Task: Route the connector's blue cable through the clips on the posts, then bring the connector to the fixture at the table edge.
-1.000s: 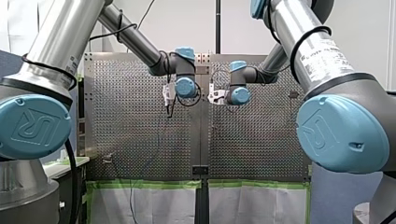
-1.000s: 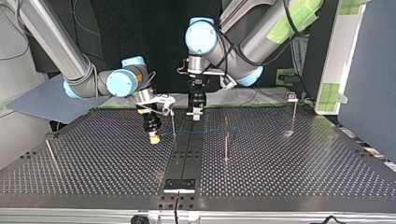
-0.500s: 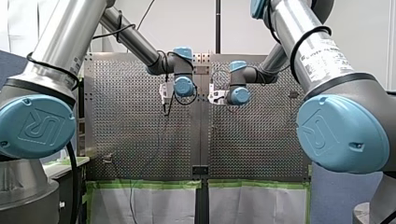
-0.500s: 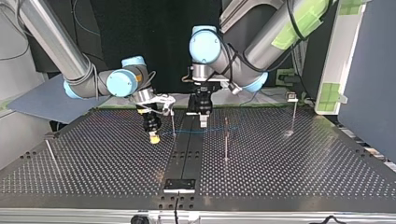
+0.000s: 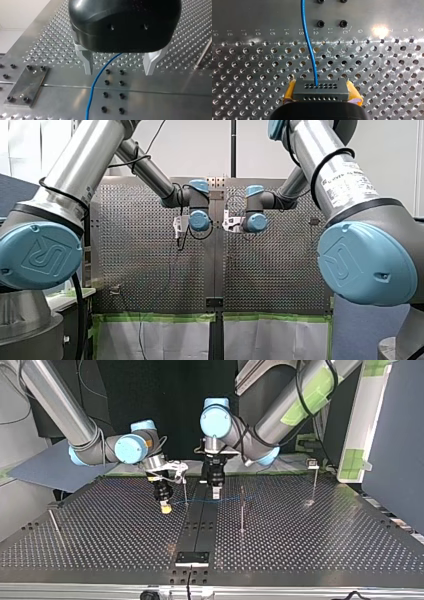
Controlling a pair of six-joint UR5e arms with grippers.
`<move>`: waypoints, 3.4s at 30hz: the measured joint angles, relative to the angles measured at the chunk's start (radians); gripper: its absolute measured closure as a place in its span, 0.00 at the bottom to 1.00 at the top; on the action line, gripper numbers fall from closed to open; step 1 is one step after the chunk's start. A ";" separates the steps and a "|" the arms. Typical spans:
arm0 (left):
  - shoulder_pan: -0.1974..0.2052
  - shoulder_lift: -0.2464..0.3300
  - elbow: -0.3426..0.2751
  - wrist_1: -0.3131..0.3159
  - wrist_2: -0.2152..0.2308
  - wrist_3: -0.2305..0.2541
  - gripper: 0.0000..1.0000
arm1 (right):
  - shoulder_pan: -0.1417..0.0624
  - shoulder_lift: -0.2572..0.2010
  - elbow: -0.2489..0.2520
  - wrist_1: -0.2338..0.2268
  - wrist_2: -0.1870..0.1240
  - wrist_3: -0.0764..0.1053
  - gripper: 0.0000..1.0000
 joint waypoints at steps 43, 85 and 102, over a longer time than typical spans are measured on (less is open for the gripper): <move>0.079 -0.003 0.059 -0.040 0.036 0.028 0.00 | 0.007 0.001 0.000 0.004 0.000 -0.005 1.00; 0.037 -0.004 0.072 -0.044 0.007 0.086 1.00 | 0.006 0.001 0.000 0.005 -0.001 -0.004 1.00; 0.011 -0.053 0.066 -0.033 0.007 0.053 1.00 | -0.004 0.001 0.001 0.024 0.003 -0.001 1.00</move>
